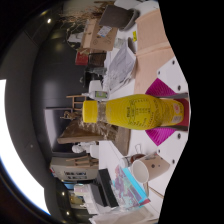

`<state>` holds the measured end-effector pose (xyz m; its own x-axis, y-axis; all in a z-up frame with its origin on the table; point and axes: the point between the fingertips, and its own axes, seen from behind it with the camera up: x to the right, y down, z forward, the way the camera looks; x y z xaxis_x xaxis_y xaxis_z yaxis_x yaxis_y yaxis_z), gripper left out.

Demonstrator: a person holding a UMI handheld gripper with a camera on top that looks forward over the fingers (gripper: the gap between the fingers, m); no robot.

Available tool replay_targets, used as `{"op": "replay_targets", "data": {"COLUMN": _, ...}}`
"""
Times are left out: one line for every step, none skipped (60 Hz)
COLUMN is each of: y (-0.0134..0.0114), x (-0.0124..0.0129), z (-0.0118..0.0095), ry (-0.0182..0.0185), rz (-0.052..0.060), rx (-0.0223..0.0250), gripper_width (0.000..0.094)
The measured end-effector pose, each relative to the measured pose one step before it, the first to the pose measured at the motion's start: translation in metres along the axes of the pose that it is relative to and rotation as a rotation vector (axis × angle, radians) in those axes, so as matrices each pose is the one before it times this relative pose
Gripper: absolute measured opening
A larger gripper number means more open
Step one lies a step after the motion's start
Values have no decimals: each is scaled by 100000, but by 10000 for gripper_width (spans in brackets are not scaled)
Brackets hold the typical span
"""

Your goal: Pour water

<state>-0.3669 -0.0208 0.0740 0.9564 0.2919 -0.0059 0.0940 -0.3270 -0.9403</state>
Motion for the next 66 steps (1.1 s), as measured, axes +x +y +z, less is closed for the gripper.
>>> {"op": "replay_targets", "data": {"y": 33, "x": 17, "z": -55, "ry": -57, "rz": 7, "rx": -148, "gripper_width": 368}}
{"op": "replay_targets", "data": {"y": 36, "x": 23, "z": -58, "ry": -78, "rz": -187, "rx": -167, "gripper_width": 368}}
{"op": "replay_targets", "data": {"y": 47, "x": 125, "z": -18, "ry": -270, "rz": -281, "rx": -257, "gripper_width": 381}}
{"op": "replay_targets", "data": {"y": 4, "x": -30, "z": -25, "ry": -81, "rz": -261, "rx": -189, "gripper_width": 389}}
{"op": "replay_targets", "data": {"y": 30, "x": -73, "z": -12, "ry": -200, "rz": -301, "rx": -291, "gripper_width": 400}}
{"op": "replay_targets", "data": {"y": 16, "x": -51, "z": -18, "ry": -291, "rz": -249, "rx": -352, "gripper_width": 421}}
{"op": "replay_targets", "data": {"y": 6, "x": -53, "z": 0, "ry": -231, "rz": -169, "rx": -373, "gripper_width": 437}}
{"op": "replay_targets", "data": {"y": 15, "x": -10, "z": -12, "ry": -163, "rz": -136, "rx": -464, "gripper_width": 455}}
{"op": "replay_targets", "data": {"y": 1, "x": 44, "z": 18, "ry": -60, "rz": 19, "rx": -496, "gripper_width": 470}}
{"op": "replay_targets", "data": {"y": 60, "x": 10, "z": -7, "ry": -180, "rz": 233, "rx": -643, "gripper_width": 486}}
{"op": "replay_targets", "data": {"y": 142, "x": -39, "z": -23, "ry": -321, "rz": 365, "rx": -1025, "gripper_width": 506}}
{"op": "replay_targets", "data": {"y": 166, "x": 15, "z": -107, "ry": -161, "rz": 667, "rx": -1063, "gripper_width": 545}}
{"op": "replay_targets", "data": {"y": 135, "x": -41, "z": -87, "ry": -427, "rz": 799, "rx": -1244, "gripper_width": 601}}
{"op": "replay_targets", "data": {"y": 68, "x": -80, "z": -122, "ry": -736, "rz": 845, "rx": -1011, "gripper_width": 673}}
{"op": "replay_targets", "data": {"y": 6, "x": -59, "z": -123, "ry": -599, "rz": 904, "rx": -862, "gripper_width": 754}}
{"op": "replay_targets", "data": {"y": -55, "x": 12, "z": -170, "ry": -262, "rz": 851, "rx": -705, "gripper_width": 841}}
{"op": "replay_targets", "data": {"y": -134, "x": 17, "z": -222, "ry": 20, "rz": 723, "rx": -441, "gripper_width": 874}}
{"op": "replay_targets", "data": {"y": -182, "x": 73, "z": -296, "ry": 233, "rz": 808, "rx": -401, "gripper_width": 845}}
{"op": "replay_targets", "data": {"y": -180, "x": 154, "z": -319, "ry": 752, "rz": 512, "rx": -390, "gripper_width": 831}}
{"op": "replay_targets", "data": {"y": -250, "x": 194, "z": -277, "ry": 991, "rz": 281, "rx": -570, "gripper_width": 832}}
{"op": "replay_targets", "data": {"y": -207, "x": 173, "z": -471, "ry": 1080, "rz": 291, "rx": -271, "gripper_width": 842}}
{"op": "replay_targets", "data": {"y": -214, "x": 148, "z": -482, "ry": 1040, "rz": 64, "rx": -382, "gripper_width": 856}}
{"op": "replay_targets", "data": {"y": -196, "x": 109, "z": -537, "ry": 993, "rz": -21, "rx": -541, "gripper_width": 864}}
{"op": "replay_targets", "data": {"y": -213, "x": 225, "z": -596, "ry": 1353, "rz": 39, "rx": -675, "gripper_width": 864}}
{"op": "replay_targets", "data": {"y": -193, "x": 180, "z": -646, "ry": 1266, "rz": 136, "rx": -733, "gripper_width": 860}}
{"op": "replay_targets", "data": {"y": -160, "x": 142, "z": -697, "ry": 1176, "rz": 179, "rx": -946, "gripper_width": 861}}
{"op": "replay_targets", "data": {"y": -223, "x": 369, "z": -844, "ry": 1262, "rz": 189, "rx": -1257, "gripper_width": 857}}
{"op": "replay_targets", "data": {"y": -77, "x": 174, "z": -798, "ry": 1559, "rz": 195, "rx": -1257, "gripper_width": 858}}
{"op": "replay_targets", "data": {"y": -75, "x": 287, "z": -750, "ry": 1351, "rz": 157, "rx": -949, "gripper_width": 858}}
{"op": "replay_targets", "data": {"y": -147, "x": 171, "z": -851, "ry": 1259, "rz": 411, "rx": -913, "gripper_width": 857}}
{"op": "replay_targets", "data": {"y": -144, "x": 130, "z": -911, "ry": 962, "rz": 469, "rx": -648, "gripper_width": 857}}
{"op": "replay_targets", "data": {"y": -138, "x": 80, "z": -931, "ry": 741, "rz": 404, "rx": -565, "gripper_width": 856}}
{"op": "replay_targets", "data": {"y": -85, "x": 76, "z": -955, "ry": 727, "rz": 366, "rx": -664, "gripper_width": 856}}
{"op": "replay_targets", "data": {"y": -63, "x": 62, "z": -967, "ry": 710, "rz": 470, "rx": -653, "gripper_width": 859}}
{"op": "replay_targets", "data": {"y": -223, "x": 52, "z": -1163, "ry": 814, "rz": 450, "rx": -1023, "gripper_width": 859}}
{"op": "replay_targets", "data": {"y": 85, "x": 169, "z": -814, "ry": 370, "rz": 407, "rx": -151, "gripper_width": 860}}
{"op": "replay_targets", "data": {"y": -21, "x": 8, "z": -908, "ry": 327, "rz": 288, "rx": -319, "gripper_width": 860}}
{"op": "replay_targets", "data": {"y": -26, "x": 5, "z": -893, "ry": 296, "rz": 238, "rx": -324, "gripper_width": 859}}
{"op": "replay_targets", "data": {"y": 12, "x": -9, "z": -883, "ry": 309, "rz": 318, "rx": -387, "gripper_width": 861}}
{"op": "replay_targets", "data": {"y": 38, "x": -31, "z": -863, "ry": 284, "rz": 358, "rx": -381, "gripper_width": 860}}
{"op": "replay_targets", "data": {"y": 53, "x": -33, "z": -838, "ry": 210, "rz": 254, "rx": -315, "gripper_width": 860}}
{"op": "replay_targets", "data": {"y": -270, "x": -177, "z": -1017, "ry": 389, "rz": 138, "rx": -626, "gripper_width": 860}}
{"op": "replay_targets", "data": {"y": 202, "x": 66, "z": -589, "ry": 247, "rz": 209, "rx": 226, "gripper_width": 860}}
{"op": "replay_targets", "data": {"y": 43, "x": 61, "z": -666, "ry": 391, "rz": 201, "rx": 30, "gripper_width": 859}}
{"op": "replay_targets", "data": {"y": 36, "x": 68, "z": -643, "ry": 539, "rz": 273, "rx": 83, "gripper_width": 859}}
{"op": "replay_targets", "data": {"y": 39, "x": 75, "z": -613, "ry": 631, "rz": 285, "rx": 142, "gripper_width": 859}}
{"op": "replay_targets", "data": {"y": 37, "x": 73, "z": -590, "ry": 618, "rz": 213, "rx": 178, "gripper_width": 858}}
{"op": "replay_targets", "data": {"y": -135, "x": 9, "z": -724, "ry": 521, "rz": 64, "rx": -124, "gripper_width": 857}}
{"op": "replay_targets", "data": {"y": 61, "x": 42, "z": -478, "ry": 432, "rz": 3, "rx": 94, "gripper_width": 858}}
{"op": "replay_targets", "data": {"y": 76, "x": 44, "z": -453, "ry": 471, "rz": -82, "rx": 39, "gripper_width": 861}}
{"op": "replay_targets", "data": {"y": 94, "x": 26, "z": -518, "ry": 664, "rz": -76, "rx": 7, "gripper_width": 862}}
{"op": "replay_targets", "data": {"y": 102, "x": 122, "z": -409, "ry": 783, "rz": -31, "rx": 60, "gripper_width": 862}}
{"op": "replay_targets", "data": {"y": 78, "x": 94, "z": -376, "ry": 747, "rz": 3, "rx": 142, "gripper_width": 863}}
{"op": "replay_targets", "data": {"y": 74, "x": 61, "z": -352, "ry": 478, "rz": 9, "rx": 139, "gripper_width": 864}}
{"op": "replay_targets", "data": {"y": 61, "x": 45, "z": -300, "ry": 343, "rz": -30, "rx": 135, "gripper_width": 865}}
{"op": "replay_targets", "data": {"y": 80, "x": 47, "z": -275, "ry": 352, "rz": -81, "rx": 123, "gripper_width": 863}}
{"op": "replay_targets", "data": {"y": -28, "x": 181, "z": -317, "ry": 375, "rz": -126, "rx": -6, "gripper_width": 862}}
{"op": "replay_targets", "data": {"y": 100, "x": 87, "z": -215, "ry": 527, "rz": -72, "rx": -18, "gripper_width": 862}}
{"op": "replay_targets", "data": {"y": 133, "x": 67, "z": -207, "ry": 518, "rz": -11, "rx": -30, "gripper_width": 862}}
{"op": "replay_targets", "data": {"y": 83, "x": 70, "z": -155, "ry": 422, "rz": -119, "rx": 43, "gripper_width": 865}}
{"op": "replay_targets", "data": {"y": 55, "x": 88, "z": -169, "ry": 418, "rz": -148, "rx": 110, "gripper_width": 865}}
{"op": "replay_targets", "data": {"y": 48, "x": 122, "z": -137, "ry": 546, "rz": -163, "rx": 178, "gripper_width": 866}}
{"op": "replay_targets", "data": {"y": 33, "x": 146, "z": -156, "ry": 614, "rz": -78, "rx": 197, "gripper_width": 864}}
{"op": "replay_targets", "data": {"y": 43, "x": 121, "z": -144, "ry": 416, "rz": 137, "rx": 101, "gripper_width": 865}}
{"op": "replay_targets", "data": {"y": 34, "x": 71, "z": -92, "ry": 143, "rz": 368, "rx": 54, "gripper_width": 865}}
{"op": "replay_targets", "data": {"y": 34, "x": 54, "z": -85, "ry": 106, "rz": 382, "rx": 3, "gripper_width": 863}}
